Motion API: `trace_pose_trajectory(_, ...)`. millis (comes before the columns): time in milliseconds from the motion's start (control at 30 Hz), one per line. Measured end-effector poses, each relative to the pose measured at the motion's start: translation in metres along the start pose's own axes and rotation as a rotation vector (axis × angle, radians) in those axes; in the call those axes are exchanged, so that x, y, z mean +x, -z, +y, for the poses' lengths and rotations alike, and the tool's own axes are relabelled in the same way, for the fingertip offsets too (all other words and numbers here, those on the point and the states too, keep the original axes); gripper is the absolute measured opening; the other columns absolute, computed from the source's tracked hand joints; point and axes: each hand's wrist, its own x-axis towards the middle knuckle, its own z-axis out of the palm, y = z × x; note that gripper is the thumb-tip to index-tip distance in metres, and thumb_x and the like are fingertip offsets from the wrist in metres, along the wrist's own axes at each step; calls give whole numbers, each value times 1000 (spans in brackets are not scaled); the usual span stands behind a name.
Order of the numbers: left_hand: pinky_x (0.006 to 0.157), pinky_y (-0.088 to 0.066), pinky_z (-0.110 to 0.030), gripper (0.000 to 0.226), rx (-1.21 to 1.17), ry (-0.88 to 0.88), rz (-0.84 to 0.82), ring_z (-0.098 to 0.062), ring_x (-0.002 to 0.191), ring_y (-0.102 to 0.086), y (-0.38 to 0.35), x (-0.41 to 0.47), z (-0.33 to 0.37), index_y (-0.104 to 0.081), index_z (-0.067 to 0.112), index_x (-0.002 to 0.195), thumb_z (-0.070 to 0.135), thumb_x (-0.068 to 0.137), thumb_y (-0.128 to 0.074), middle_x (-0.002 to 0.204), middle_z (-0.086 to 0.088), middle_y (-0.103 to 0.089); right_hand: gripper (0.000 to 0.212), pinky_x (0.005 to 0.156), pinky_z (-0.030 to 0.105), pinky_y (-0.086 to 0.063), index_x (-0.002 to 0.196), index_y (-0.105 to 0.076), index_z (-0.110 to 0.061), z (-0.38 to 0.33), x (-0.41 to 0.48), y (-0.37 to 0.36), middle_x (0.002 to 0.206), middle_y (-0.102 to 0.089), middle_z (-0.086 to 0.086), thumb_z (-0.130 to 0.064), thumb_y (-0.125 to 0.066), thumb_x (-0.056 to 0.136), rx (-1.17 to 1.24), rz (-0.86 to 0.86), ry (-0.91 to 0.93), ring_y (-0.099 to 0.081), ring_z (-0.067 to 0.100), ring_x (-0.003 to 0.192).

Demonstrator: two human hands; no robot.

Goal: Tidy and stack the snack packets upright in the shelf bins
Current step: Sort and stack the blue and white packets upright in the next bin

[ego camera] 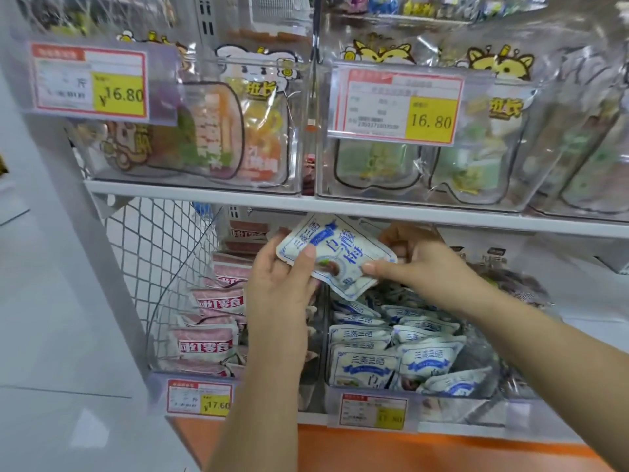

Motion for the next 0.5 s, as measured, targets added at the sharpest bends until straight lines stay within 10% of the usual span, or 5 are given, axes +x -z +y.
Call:
trace_pose_trajectory(133, 72, -56, -25, 31, 16, -11, -48, -16, 87, -70, -5, 2, -8, -52, 5, 116, 9, 86, -62, 94, -5, -71, 29, 62, 27, -37, 90, -56, -4, 2, 3, -16, 75, -68, 18, -20, -75, 76, 73, -4, -15, -54, 15, 66)
trace_pose_trajectory(300, 62, -48, -6, 33, 263, -50, -18, 4, 79, -66, -4, 3, -12, -48, 14, 111, 8, 85, -66, 98, 3, -69, 25, 64, 12, -42, 84, -60, -21, -5, 22, 6, 76, -68, -7, -36, -77, 73, -137, -193, -75, -58, -1, 66)
trace_pose_trajectory(500, 77, -56, -33, 45, 76, 10, 414, -9, 90, -67, 5, 17, -25, -47, 17, 125, 21, 86, -67, 108, 2, -67, 23, 95, 27, -44, 104, -67, -27, 8, 56, 14, 107, -68, -11, -34, -69, 82, -505, -413, -124, -60, 1, 97)
